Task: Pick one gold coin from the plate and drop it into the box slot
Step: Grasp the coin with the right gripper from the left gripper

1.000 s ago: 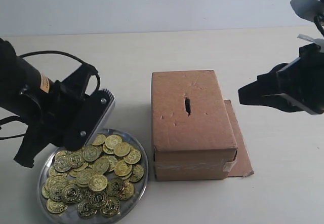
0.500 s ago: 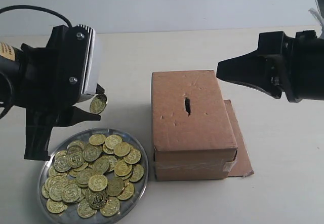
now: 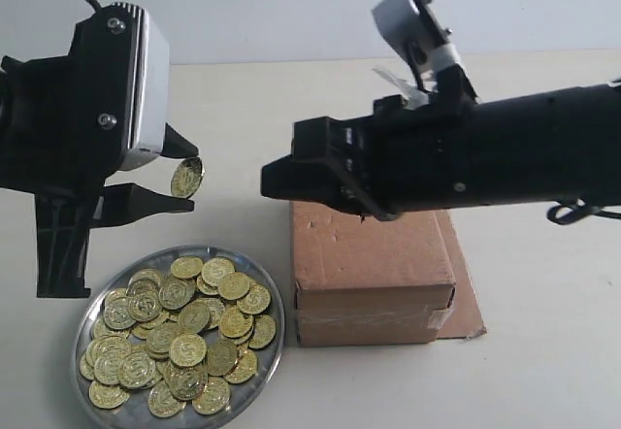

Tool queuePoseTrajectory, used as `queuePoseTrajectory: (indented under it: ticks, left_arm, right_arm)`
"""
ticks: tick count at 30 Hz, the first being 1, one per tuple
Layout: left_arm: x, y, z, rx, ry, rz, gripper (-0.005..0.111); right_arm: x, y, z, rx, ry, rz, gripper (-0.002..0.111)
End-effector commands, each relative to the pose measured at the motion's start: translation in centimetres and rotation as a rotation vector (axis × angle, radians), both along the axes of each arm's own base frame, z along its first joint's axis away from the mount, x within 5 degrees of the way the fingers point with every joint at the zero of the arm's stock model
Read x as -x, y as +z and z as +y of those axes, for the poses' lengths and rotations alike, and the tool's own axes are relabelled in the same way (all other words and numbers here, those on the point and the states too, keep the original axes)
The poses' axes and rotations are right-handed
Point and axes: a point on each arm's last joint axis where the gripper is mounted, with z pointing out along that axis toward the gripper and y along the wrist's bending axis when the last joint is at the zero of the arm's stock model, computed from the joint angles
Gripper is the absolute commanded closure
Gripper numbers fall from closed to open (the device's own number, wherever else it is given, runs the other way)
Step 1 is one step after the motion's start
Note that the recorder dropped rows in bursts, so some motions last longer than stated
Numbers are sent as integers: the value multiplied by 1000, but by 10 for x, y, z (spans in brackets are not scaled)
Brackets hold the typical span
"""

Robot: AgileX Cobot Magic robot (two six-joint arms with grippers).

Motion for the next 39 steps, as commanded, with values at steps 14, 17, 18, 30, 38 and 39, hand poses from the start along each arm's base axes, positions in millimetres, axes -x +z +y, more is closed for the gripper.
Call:
queuePoseTrajectory:
  ticks: [14,17,18,30,38,39]
  left_arm:
    - [6,12,3,43,2,-40,70]
    - [6,13,2,62,7,-38,70]
    - [6,13,2,60,4,-41,70]
    - [13,16,-5,87,-51,-43,70]
    - [12,15,-4,66,-58,-64,70]
    - [12,15,-4,62,-60,-68,70]
  right_arm:
    - [-12,23,35,-10,-22,-62,60]
    - [-9,22,38,-3,-18,-63,60]
    - [-6,22,41,4,-13,-67,60]
    - [-11,18,55,20,-20,-55,60]
    - [-12,13,57,25,-10,-39,65]
    - [-12,13,57,25,-10,-39,68]
